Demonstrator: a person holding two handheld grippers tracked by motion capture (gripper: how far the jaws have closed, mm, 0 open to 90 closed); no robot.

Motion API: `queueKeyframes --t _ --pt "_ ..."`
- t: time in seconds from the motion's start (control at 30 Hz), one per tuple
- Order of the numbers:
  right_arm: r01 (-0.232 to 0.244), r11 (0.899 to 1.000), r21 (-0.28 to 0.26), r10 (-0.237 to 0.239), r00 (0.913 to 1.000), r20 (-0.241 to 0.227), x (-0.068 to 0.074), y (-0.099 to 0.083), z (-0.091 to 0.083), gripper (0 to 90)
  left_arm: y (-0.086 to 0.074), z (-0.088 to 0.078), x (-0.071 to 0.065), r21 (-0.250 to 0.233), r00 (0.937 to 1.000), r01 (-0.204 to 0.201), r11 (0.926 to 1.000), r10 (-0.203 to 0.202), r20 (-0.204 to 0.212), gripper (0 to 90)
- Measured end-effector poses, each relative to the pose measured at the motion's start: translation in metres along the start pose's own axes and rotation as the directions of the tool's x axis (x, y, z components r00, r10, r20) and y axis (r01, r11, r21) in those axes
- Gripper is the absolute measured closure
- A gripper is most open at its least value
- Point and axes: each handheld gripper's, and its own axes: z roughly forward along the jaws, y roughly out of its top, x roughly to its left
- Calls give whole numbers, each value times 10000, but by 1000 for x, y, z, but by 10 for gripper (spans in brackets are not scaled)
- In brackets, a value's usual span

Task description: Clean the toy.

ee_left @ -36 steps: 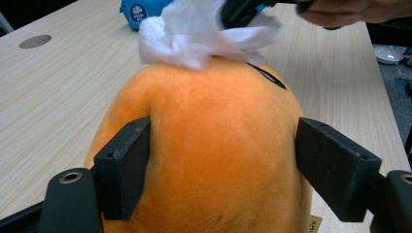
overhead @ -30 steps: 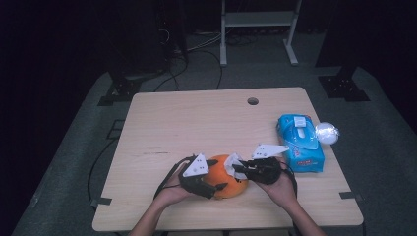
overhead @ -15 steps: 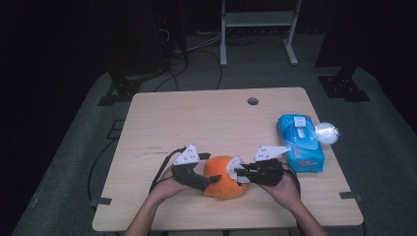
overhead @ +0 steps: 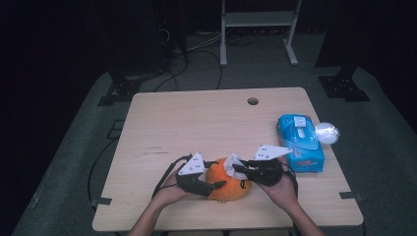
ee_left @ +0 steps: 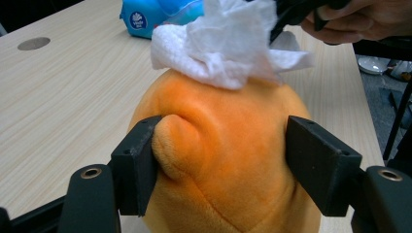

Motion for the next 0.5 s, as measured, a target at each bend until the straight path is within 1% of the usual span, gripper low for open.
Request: queueKeyframes --t 0.07,0.1,0.13,0.2,0.23,0.3,0.37,0.43,0.5 --pt "-186 9998 96 183 9994 300 -8 -4 -1 782 1 1 -1 20 10000 -59 10000 59 -66 308" --pt "-316 9994 137 311 9988 369 -12 -6 -1 782 1 1 -2 15 9999 -122 9999 123 -117 308" --pt "-605 9981 140 598 9972 446 -18 -8 -2 782 2 2 -3 -22 9998 -149 9999 149 -144 307" --pt "-849 9964 17 848 9957 381 -21 -9 -5 784 4 4 -7 14 9990 -424 9991 424 -129 306" --pt "-836 9964 -104 839 9959 329 -19 -7 -5 783 5 5 -9 -3 9982 -593 9982 593 -81 306" --pt "-747 9967 -321 748 9972 5 -13 -2 -5 784 7 6 -13 -58 9966 -820 9966 820 2 305" --pt "-491 9980 -399 484 9987 -178 -5 4 -3 782 8 7 -16 -74 9949 -1010 9949 1010 61 302" --pt "-351 9988 -352 344 9992 -207 0 7 -1 782 7 6 -15 -83 9949 -999 9950 999 97 299" --pt "-388 9988 -304 383 9991 -179 -3 6 -1 783 4 4 -12 -142 9964 -838 9964 840 109 300"
